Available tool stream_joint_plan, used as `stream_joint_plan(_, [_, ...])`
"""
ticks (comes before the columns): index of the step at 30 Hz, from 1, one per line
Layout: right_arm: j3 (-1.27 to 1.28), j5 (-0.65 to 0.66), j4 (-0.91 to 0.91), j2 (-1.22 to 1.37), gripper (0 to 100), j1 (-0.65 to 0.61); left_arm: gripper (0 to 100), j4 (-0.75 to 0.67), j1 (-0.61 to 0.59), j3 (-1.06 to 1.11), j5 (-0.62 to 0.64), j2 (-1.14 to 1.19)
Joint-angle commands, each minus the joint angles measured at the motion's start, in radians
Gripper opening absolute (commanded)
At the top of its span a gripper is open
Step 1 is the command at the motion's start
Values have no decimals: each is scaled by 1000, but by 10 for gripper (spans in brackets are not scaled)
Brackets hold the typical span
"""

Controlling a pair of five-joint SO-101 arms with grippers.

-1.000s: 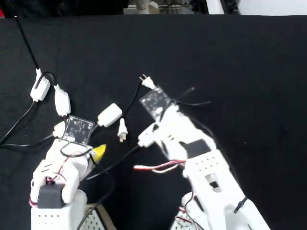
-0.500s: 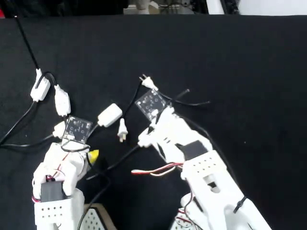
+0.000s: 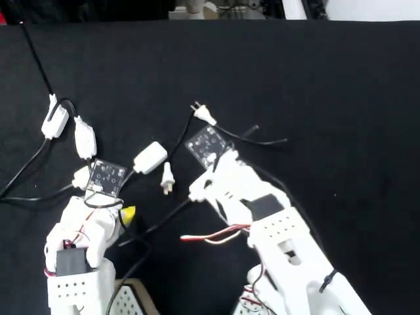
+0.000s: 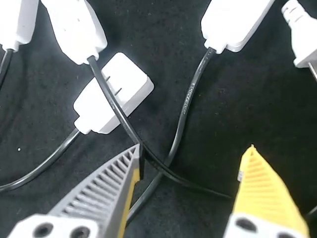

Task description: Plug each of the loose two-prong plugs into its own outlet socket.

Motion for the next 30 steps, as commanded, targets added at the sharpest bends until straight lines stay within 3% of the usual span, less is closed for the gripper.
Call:
stream_joint_plan(1, [25, -3, -87, -19, 12, 34, 311, -20, -15, -8, -8, -6])
stream_joint_plan(24, [24, -5, -163, -18, 12, 31, 311, -20, -16, -10, -8, -6])
stream_joint_plan(30, [-2, -5, -178, 97, 12, 2, 311, -20, -16, -10, -8, -6])
